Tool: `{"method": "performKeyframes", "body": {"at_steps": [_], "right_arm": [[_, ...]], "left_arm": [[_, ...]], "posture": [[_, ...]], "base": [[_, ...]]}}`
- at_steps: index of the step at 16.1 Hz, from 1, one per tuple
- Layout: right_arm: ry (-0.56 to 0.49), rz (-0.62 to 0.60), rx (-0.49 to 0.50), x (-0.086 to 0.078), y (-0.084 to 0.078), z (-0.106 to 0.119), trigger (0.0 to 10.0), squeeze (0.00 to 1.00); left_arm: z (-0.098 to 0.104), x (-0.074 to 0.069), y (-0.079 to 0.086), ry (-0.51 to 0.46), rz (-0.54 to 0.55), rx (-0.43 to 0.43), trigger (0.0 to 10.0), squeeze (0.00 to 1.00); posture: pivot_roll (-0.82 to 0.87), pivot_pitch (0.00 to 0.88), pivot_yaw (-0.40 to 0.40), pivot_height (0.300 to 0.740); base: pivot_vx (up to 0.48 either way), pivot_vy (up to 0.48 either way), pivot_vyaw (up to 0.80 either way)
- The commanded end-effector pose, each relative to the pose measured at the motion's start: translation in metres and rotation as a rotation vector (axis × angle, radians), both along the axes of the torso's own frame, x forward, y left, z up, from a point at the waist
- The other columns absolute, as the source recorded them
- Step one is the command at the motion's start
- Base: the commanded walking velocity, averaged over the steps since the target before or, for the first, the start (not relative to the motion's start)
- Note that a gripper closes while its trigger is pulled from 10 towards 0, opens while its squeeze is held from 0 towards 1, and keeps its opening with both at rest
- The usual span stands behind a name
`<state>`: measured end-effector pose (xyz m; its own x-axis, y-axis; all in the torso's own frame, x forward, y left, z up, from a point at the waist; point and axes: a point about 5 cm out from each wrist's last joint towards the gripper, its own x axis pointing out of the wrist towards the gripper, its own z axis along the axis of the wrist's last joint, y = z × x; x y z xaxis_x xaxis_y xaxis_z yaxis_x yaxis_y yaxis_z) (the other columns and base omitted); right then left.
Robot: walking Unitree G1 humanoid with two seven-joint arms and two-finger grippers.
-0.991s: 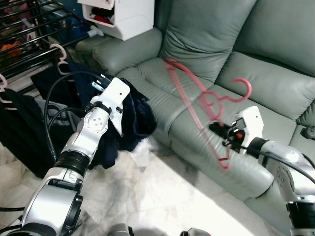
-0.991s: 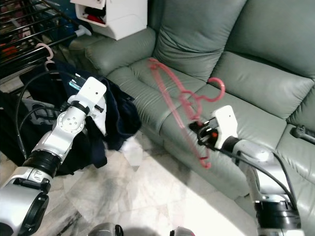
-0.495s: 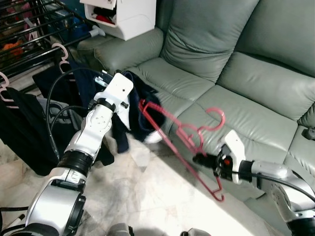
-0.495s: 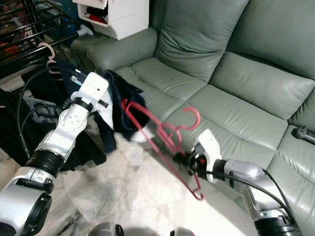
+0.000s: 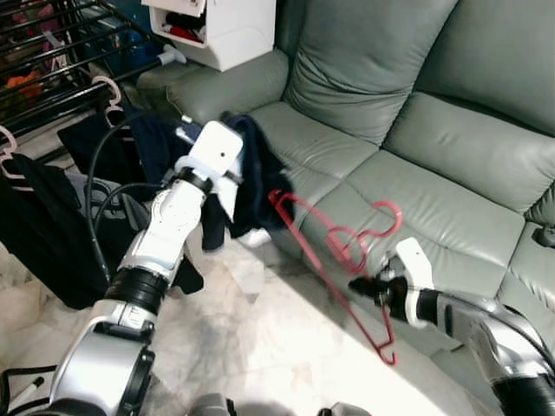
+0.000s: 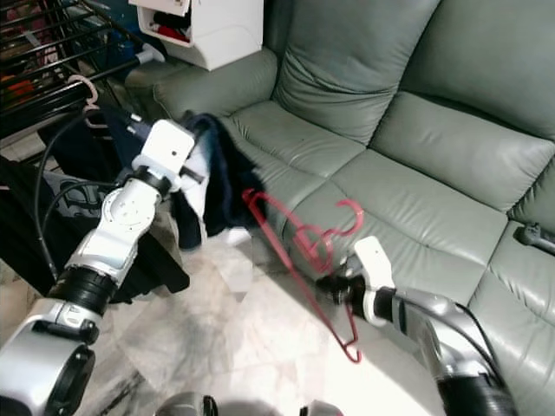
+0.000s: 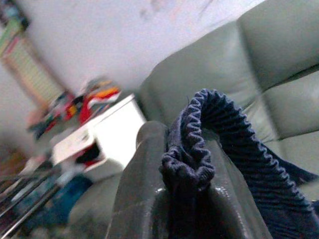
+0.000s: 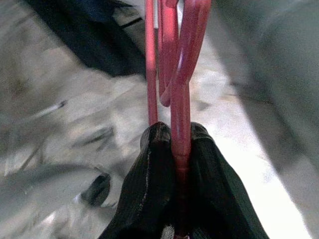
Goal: Hang hanger
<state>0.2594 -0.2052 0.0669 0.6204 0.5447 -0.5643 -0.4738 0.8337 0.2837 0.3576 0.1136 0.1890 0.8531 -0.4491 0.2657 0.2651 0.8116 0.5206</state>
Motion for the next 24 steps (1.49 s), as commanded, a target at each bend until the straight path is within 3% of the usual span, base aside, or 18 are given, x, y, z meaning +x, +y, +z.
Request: {"method": "performKeyframes", "body": {"at_steps": [1,6,8,12,14,15,17,19,20,21,24], "right_arm": [[0.021,-0.131,0.007,0.007,-0.011,-0.003,10.0,0.0],[0.02,-0.257,0.111,0.023,-0.012,0.001,10.0,0.0],[-0.016,-0.368,0.293,0.04,-0.01,0.02,10.0,0.0],[-0.172,-0.61,0.478,0.068,-0.028,0.051,10.0,0.0],[-0.302,-0.836,0.727,0.088,-0.042,0.09,10.0,0.0],[-0.359,-0.741,0.85,0.096,-0.023,0.12,10.0,0.0],[-0.393,-0.549,0.966,0.096,0.016,0.151,10.0,0.0],[-0.395,-0.482,1.04,0.094,0.026,0.163,10.0,0.0],[-0.387,-0.388,1.095,0.089,0.033,0.171,10.0,0.0],[-0.391,-0.335,1.093,0.083,0.037,0.174,10.0,0.0],[-0.412,-0.272,1.181,0.073,0.039,0.187,10.0,0.0]], "left_arm": [[0.012,-0.011,-0.019,-0.036,-0.154,0.004,10.0,0.0],[0.011,-0.039,-0.054,-0.019,-0.411,0.032,10.0,0.0],[0.005,-0.055,-0.065,0.011,-0.516,0.041,10.0,0.0],[-0.01,-0.072,-0.073,0.081,-0.619,0.109,10.0,0.0],[-0.018,-0.076,-0.071,0.114,-0.632,0.127,10.0,0.0],[-0.021,-0.077,-0.071,0.12,-0.627,0.142,10.0,0.0],[-0.026,-0.078,-0.072,0.112,-0.609,0.174,10.0,0.0],[-0.028,-0.078,-0.072,0.109,-0.598,0.188,10.0,0.0],[-0.028,-0.076,-0.071,0.093,-0.566,0.19,10.0,0.0],[-0.027,-0.073,-0.068,0.072,-0.528,0.191,10.0,0.0],[-0.033,-0.064,-0.061,0.046,-0.439,0.261,10.0,0.0]], "posture": [[-0.08,0.022,0.023,0.74],[-0.08,0.023,0.022,0.74],[-0.08,0.023,0.024,0.74],[-0.08,0.024,0.026,0.74],[-0.07,0.023,0.026,0.74],[-0.07,0.023,0.026,0.74],[-0.08,0.016,0.024,0.74],[-0.08,0.017,0.022,0.74],[-0.08,0.016,0.019,0.74],[-0.08,0.018,0.017,0.74],[-0.08,0.016,0.014,0.74]], "base": [[0.0,0.0,0.0],[0.0,0.0,0.0],[0.0,0.0,0.0],[0.0,0.0,0.0],[0.0,0.0,0.0],[0.0,0.0,0.0],[0.0,0.0,0.0],[0.0,0.0,0.0],[0.0,0.0,0.0],[0.0,0.0,0.0],[0.0,0.0,0.0]]}}
